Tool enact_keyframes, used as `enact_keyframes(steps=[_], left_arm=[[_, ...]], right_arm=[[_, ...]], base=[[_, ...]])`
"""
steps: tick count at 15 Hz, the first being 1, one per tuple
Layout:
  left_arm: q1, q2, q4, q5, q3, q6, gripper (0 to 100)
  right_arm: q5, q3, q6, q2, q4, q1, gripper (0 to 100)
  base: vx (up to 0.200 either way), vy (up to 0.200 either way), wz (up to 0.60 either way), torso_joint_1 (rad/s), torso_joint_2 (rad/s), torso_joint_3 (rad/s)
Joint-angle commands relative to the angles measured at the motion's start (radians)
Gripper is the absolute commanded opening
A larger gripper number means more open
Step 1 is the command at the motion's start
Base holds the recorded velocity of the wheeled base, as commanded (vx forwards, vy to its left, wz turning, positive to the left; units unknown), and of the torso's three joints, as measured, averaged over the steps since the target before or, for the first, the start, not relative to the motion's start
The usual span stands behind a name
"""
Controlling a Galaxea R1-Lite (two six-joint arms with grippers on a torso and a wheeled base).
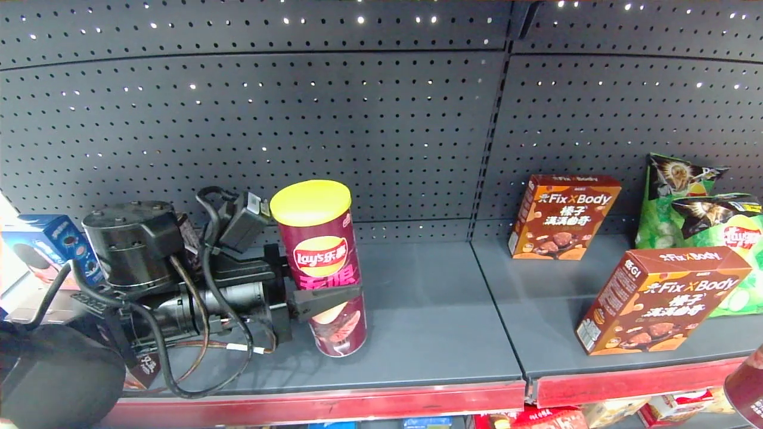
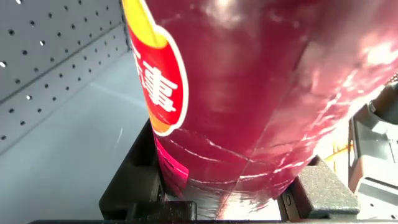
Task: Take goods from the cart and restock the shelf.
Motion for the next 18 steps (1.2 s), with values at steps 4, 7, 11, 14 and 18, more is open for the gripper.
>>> enact_keyframes(steps=[4, 7, 11, 14, 18], left_arm=[[0.001, 0.079, -0.11, 0.0, 0.078, 0.001, 0], [0.001, 0.146, -0.183, 0.004, 0.071, -0.004, 0], [0.001, 0.194, -0.195, 0.004, 0.067, -0.002, 0], [0.001, 0.2, -0.195, 0.004, 0.065, -0.002, 0], [0.001, 0.199, -0.195, 0.006, 0.064, 0.001, 100]], right_arm=[[0.0, 0.002, -0.001, -0.001, 0.0, 0.0, 0], [0.0, 0.007, -0.001, -0.001, 0.0, 0.0, 0], [0.0, 0.011, -0.001, 0.001, 0.0, 0.0, 0], [0.0, 0.014, -0.001, 0.001, 0.0, 0.0, 0], [0.0, 0.014, -0.001, 0.001, 0.0, 0.0, 0]], base=[[0.0, 0.0, 0.0, 0.0, 0.0, 0.0], [0.0, 0.0, 0.0, 0.0, 0.0, 0.0], [0.0, 0.0, 0.0, 0.0, 0.0, 0.0], [0.0, 0.0, 0.0, 0.0, 0.0, 0.0], [0.0, 0.0, 0.0, 0.0, 0.0, 0.0]])
